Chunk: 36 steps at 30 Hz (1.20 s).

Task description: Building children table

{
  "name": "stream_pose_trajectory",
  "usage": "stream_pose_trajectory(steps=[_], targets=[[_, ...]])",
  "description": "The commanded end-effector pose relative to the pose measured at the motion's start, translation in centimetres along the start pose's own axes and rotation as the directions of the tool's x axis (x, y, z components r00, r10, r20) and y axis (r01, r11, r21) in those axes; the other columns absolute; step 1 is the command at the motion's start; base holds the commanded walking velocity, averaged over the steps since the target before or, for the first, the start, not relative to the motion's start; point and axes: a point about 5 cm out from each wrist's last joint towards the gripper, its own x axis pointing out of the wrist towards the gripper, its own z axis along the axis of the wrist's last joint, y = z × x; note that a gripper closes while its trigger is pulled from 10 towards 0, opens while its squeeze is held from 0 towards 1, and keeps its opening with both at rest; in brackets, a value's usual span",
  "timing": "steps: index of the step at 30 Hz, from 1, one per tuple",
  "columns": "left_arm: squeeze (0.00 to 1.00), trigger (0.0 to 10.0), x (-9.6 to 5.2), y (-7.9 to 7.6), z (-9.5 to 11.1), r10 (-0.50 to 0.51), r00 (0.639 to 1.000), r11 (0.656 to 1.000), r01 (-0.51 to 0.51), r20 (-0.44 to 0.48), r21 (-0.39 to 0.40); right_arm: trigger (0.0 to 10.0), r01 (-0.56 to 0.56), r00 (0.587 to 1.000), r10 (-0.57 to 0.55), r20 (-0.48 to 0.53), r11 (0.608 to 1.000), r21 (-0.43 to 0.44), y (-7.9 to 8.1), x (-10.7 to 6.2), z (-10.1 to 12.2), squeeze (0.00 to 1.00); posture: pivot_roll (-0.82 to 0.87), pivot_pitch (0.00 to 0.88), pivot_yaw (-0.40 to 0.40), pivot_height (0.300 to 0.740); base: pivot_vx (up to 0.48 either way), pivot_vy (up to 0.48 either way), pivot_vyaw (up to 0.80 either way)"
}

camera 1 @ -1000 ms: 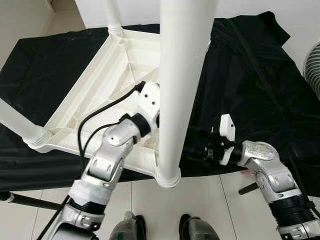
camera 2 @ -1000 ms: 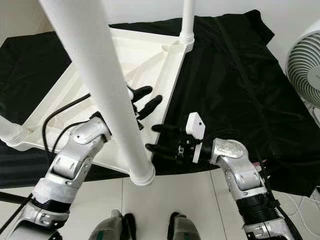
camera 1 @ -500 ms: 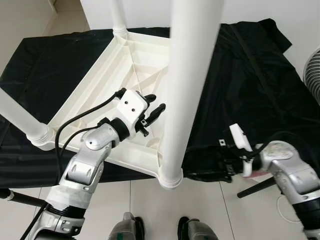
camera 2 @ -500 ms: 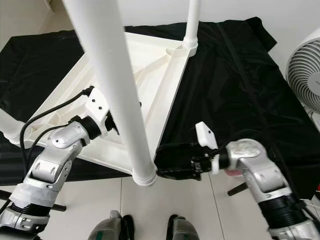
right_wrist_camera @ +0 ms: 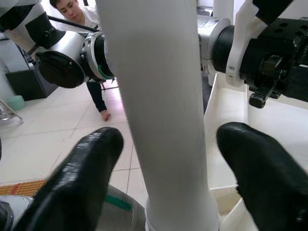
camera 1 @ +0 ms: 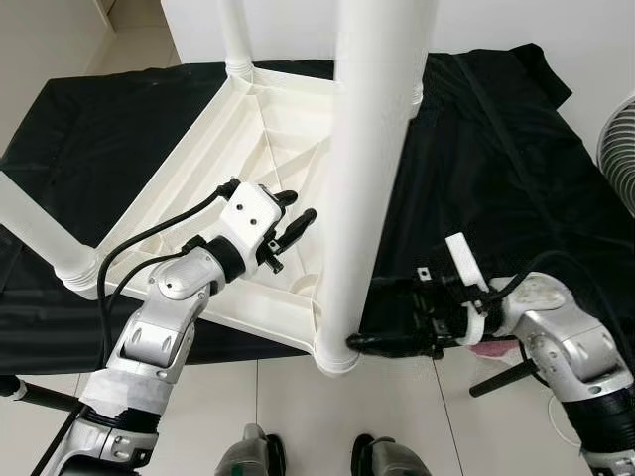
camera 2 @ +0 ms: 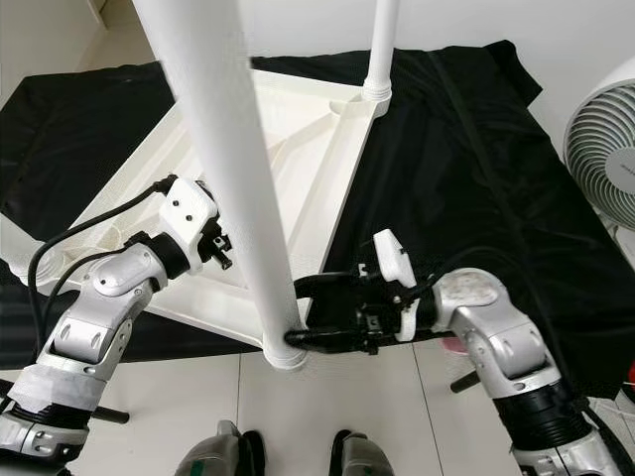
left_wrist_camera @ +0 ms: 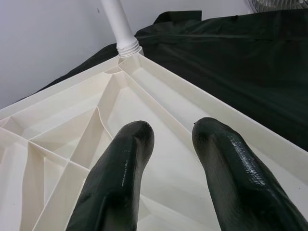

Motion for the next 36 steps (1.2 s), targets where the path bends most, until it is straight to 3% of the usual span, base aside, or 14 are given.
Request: stream_pose_trajectory(steps=[1, 2, 3, 5, 6, 11, 13, 16, 18, 20, 26, 36], targets=[[0.0, 10.0, -0.1, 0.0, -0.2, -0.012, 1.0, 1.0, 0.012, -0.012, 0.014, 10.0, 0.0, 1.0, 0.0, 0.012, 1.0, -0.01, 0.2, 0.6, 0.0, 1.0, -0.04, 0.129, 0.057, 0.74, 0.0, 0.0, 0.0], [0.0, 10.0, -0.1, 0.0, -0.2, -0.012, 1.0, 1.0, 0.012, -0.012, 0.014, 10.0, 0.0, 1.0, 0.0, 0.012, 1.0, -0.01, 0.2, 0.6, 0.0, 1.0, -0.04, 0.129, 0.057, 0.74, 0.0, 0.0, 0.0], [0.0, 10.0, -0.1, 0.0, -0.2, -0.014, 1.0, 1.0, 0.014, -0.01, 0.015, 10.0, 0.003, 1.0, -0.003, 0.018, 1.0, -0.012, 0.2, 0.8, 0.0, 0.04, -0.04, 0.129, 0.057, 0.74, 0.0, 0.0, 0.0], [0.0, 10.0, -0.1, 0.0, -0.2, -0.014, 1.0, 1.0, 0.014, -0.01, 0.015, 10.0, 0.003, 1.0, -0.003, 0.018, 1.0, -0.012, 0.2, 0.8, 0.0, 0.04, -0.04, 0.129, 0.057, 0.74, 0.0, 0.0, 0.0], [0.0, 10.0, 0.0, 0.0, -0.1, -0.016, 1.0, 1.0, 0.016, -0.005, 0.015, 10.0, 0.01, 0.999, -0.009, 0.031, 1.0, -0.016, 0.4, 1.9, -0.1, 0.0, -0.04, 0.122, 0.063, 0.74, 0.0, 0.0, 0.0], [0.0, 10.0, 0.2, 0.0, 0.0, -0.017, 1.0, 1.0, 0.017, 0.001, 0.016, 10.0, 0.041, 0.998, -0.041, 0.043, 0.999, -0.01, 0.5, 3.1, -0.5, 0.0, -0.04, 0.122, 0.059, 0.74, 0.0, 0.0, 0.0], [0.0, 10.0, 0.3, -0.1, 0.0, -0.017, 1.0, 1.0, 0.016, 0.004, 0.017, 10.0, 0.151, 0.986, -0.15, 0.071, 0.988, -0.01, 0.0, 3.8, -0.8, 0.0, -0.04, 0.123, 0.053, 0.74, 0.0, 0.0, 0.0], [0.0, 10.0, 0.3, -0.2, 0.0, -0.018, 1.0, 1.0, 0.018, 0.008, 0.018, 10.0, 0.213, 0.974, -0.211, 0.083, 0.977, -0.017, -0.4, 4.0, -0.9, 0.0, -0.04, 0.123, 0.053, 0.74, 0.0, 0.0, 0.0], [0.0, 10.0, 0.4, -0.6, 0.1, -0.025, 1.0, 1.0, 0.025, 0.019, 0.009, 10.0, 0.341, 0.933, -0.34, 0.115, 0.94, 0.015, -1.2, 4.0, -1.0, 0.0, -0.04, 0.125, 0.048, 0.74, 0.0, 0.0, 0.0], [0.0, 10.0, 0.5, -0.8, 0.1, -0.028, 0.999, 1.0, 0.028, 0.022, 0.006, 10.0, 0.38, 0.916, -0.381, 0.126, 0.924, 0.03, -1.4, 4.0, -1.1, 0.0, -0.04, 0.125, 0.048, 0.74, 0.0, 0.0, 0.0], [0.0, 10.0, 0.5, -1.1, -0.1, -0.037, 0.999, 0.999, 0.037, 0.019, 0.003, 10.0, 0.476, 0.864, -0.484, 0.134, 0.875, 0.093, -0.7, 2.3, -1.4, 0.0, -0.06, 0.131, 0.054, 0.74, 0.0, 0.0, 0.0], [0.0, 10.0, 1.1, -1.6, -0.1, -0.075, 0.997, 0.997, 0.075, 0.027, -0.002, 10.0, 0.616, 0.779, -0.618, 0.11, 0.786, 0.049, -1.3, -1.9, -1.1, 0.0, -0.07, 0.135, 0.065, 0.74, 0.0, 0.0, 0.0]])
